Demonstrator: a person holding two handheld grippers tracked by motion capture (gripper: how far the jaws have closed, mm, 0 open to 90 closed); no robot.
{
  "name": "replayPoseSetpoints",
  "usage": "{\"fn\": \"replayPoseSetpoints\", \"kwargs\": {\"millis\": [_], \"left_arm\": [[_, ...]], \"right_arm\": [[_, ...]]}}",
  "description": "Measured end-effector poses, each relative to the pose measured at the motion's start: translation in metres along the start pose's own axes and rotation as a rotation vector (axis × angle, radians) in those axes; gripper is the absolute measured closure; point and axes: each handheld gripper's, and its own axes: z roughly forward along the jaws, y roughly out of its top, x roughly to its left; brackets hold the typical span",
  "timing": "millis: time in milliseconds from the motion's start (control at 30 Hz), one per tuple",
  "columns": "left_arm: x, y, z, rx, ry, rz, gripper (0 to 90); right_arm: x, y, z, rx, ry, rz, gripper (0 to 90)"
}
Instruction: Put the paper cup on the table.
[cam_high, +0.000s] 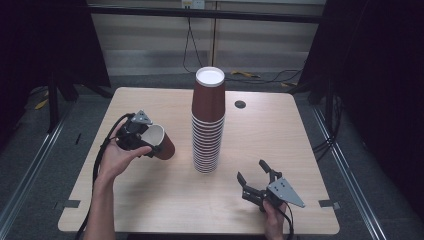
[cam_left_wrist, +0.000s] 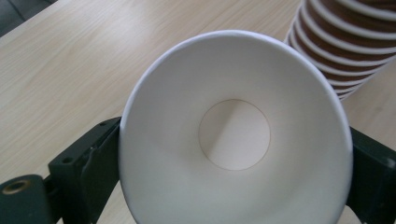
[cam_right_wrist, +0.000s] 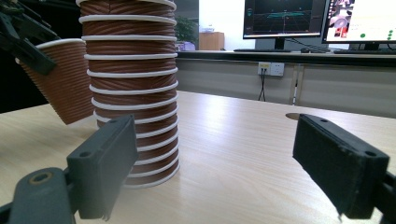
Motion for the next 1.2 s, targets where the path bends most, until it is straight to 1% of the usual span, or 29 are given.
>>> {"fn": "replayPoseSetpoints", "kwargs": {"millis": [33, 100, 133, 167, 200, 233, 333, 400, 433, 467, 500, 533, 567, 600, 633, 667, 700, 800, 900, 1000, 1100, 1167, 1200], "left_arm": [[0.001, 0.001, 0.002, 0.008, 0.0, 0.012, 6.7], [0.002, 0.004, 0.005, 0.029, -0.012, 0.012, 6.6], [0.002, 0.005, 0.007, 0.048, -0.003, 0.015, 6.6], [0.002, 0.006, 0.008, 0.08, 0.013, 0.027, 6.6], [0.002, 0.007, 0.01, 0.097, 0.026, 0.024, 6.6], [0.003, 0.009, 0.011, 0.118, 0.03, 0.035, 6.6], [0.005, 0.013, 0.012, 0.153, 0.017, 0.041, 6.6], [0.005, 0.015, 0.012, 0.17, 0.034, 0.053, 6.4], [0.005, 0.016, 0.012, 0.172, 0.038, 0.052, 6.3], [0.005, 0.016, 0.014, 0.173, 0.034, 0.046, 6.1], [0.005, 0.016, 0.015, 0.191, 0.025, 0.055, 6.0], [0.004, 0.016, 0.017, 0.202, 0.019, 0.046, 5.9], [0.003, 0.016, 0.019, 0.214, 0.022, 0.052, 5.8], [0.003, 0.017, 0.02, 0.218, 0.028, 0.063, 5.3], [0.002, 0.018, 0.021, 0.211, 0.035, 0.06, 5.4], [0.001, 0.018, 0.022, 0.218, 0.042, 0.059, 5.4], [0.0, 0.019, 0.023, 0.221, 0.05, 0.069, 5.3], [0.001, 0.02, 0.027, 0.206, 0.058, 0.043, 4.5], [0.0, 0.02, 0.031, 0.189, 0.052, 0.051, 4.4], [0.0, 0.02, 0.033, 0.191, 0.045, 0.049, 4.2], [0.002, 0.018, 0.036, 0.182, 0.026, 0.037, 3.9], [0.003, 0.016, 0.039, 0.176, 0.024, 0.034, 3.9], [0.003, 0.014, 0.04, 0.172, 0.023, 0.026, 3.9]], "right_arm": [[0.0, 0.0, 0.0, 0.0, 0.0, 0.0, 13.2], [0.0, 0.0, 0.0, 0.0, 0.0, 0.0, 13.2], [0.0, 0.0, 0.0, 0.0, 0.0, 0.0, 13.2], [0.0, 0.0, 0.0, 0.001, 0.0, 0.0, 13.2], [0.0, 0.0, 0.0, 0.0, 0.0, 0.0, 13.2], [0.0, 0.0, 0.0, 0.001, 0.0, 0.0, 13.2], [0.0, 0.0, 0.0, 0.0, 0.0, 0.0, 13.2], [0.0, 0.0, 0.0, 0.001, 0.0, 0.0, 13.2], [0.0, 0.0, 0.0, 0.001, 0.0, 0.001, 13.2], [0.0, 0.0, 0.0, 0.001, 0.0, 0.0, 13.2], [0.0, 0.0, 0.0, 0.001, 0.0, 0.0, 13.3], [0.0, 0.0, 0.0, 0.002, 0.0, 0.0, 13.3], [0.0, 0.0, 0.0, 0.002, 0.0, 0.001, 13.2], [0.0, 0.0, 0.0, 0.001, -0.001, 0.001, 13.2], [0.0, 0.0, 0.0, 0.002, 0.0, 0.0, 13.2], [0.0, 0.0, 0.0, 0.001, -0.001, 0.001, 13.2], [0.0, 0.0, 0.0, 0.001, 0.0, 0.0, 13.2], [0.0, 0.0, 0.0, 0.001, 0.0, 0.001, 13.2], [0.0, 0.0, 0.0, 0.003, -0.001, 0.003, 13.2], [0.0, 0.0, 0.0, 0.003, -0.001, 0.003, 13.2], [0.0, 0.0, 0.0, 0.005, -0.001, 0.003, 13.2], [0.0, 0.0, 0.0, 0.006, -0.001, 0.003, 13.2], [0.0, 0.0, 0.0, 0.008, -0.001, 0.004, 13.3]]}}
